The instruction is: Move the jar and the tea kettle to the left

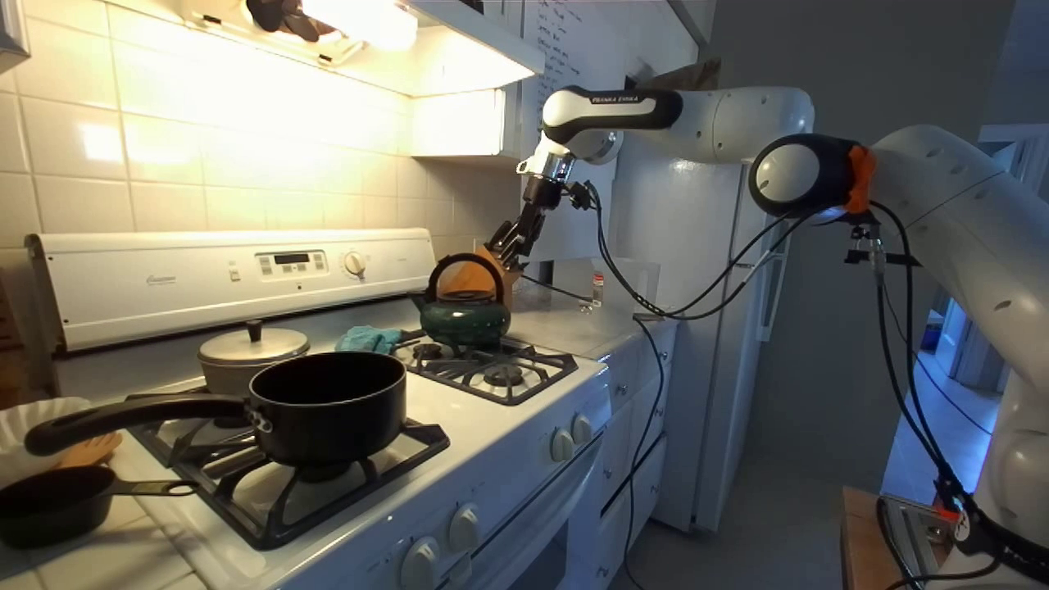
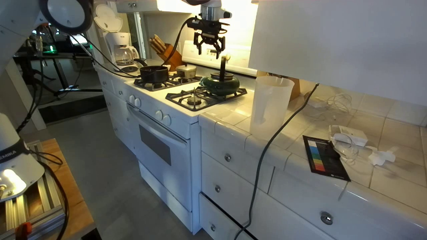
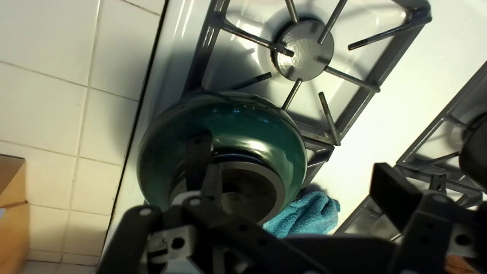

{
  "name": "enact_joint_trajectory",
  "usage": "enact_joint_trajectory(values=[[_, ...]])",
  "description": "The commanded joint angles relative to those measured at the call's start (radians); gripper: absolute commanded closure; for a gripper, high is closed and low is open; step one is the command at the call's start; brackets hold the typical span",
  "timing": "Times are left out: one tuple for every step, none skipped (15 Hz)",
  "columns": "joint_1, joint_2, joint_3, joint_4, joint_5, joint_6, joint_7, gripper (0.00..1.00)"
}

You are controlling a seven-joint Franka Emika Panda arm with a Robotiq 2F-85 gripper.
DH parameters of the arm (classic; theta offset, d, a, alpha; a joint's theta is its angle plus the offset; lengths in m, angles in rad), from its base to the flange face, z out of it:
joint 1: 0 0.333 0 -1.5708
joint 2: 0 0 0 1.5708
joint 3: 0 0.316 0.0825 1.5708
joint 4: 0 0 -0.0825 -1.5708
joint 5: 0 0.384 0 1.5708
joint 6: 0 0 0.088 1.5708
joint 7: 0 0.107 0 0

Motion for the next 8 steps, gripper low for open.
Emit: enact_joint_trajectory(values=[[-0.003, 0.022, -0.009, 0.036, -0.022, 0.013, -0.038, 0.00], [0.002, 0.033, -0.020, 0.055, -0.047, 0.016, -0.062, 0.00], [0.003, 0.041, -0.027, 0.068, -0.063, 0.028, -0.090, 0.00], [0.007, 0.056, -0.036, 0.092, -0.086, 0.036, -0.121, 0.00], [0.010, 0.075, -0.042, 0.121, -0.108, 0.050, -0.160, 0.00], [0.014, 0.088, -0.047, 0.139, -0.127, 0.067, -0.195, 0.00], [0.019, 0.111, -0.049, 0.167, -0.146, 0.096, -0.232, 0.00], [0.022, 0.133, -0.044, 0.194, -0.152, 0.126, -0.265, 0.00]])
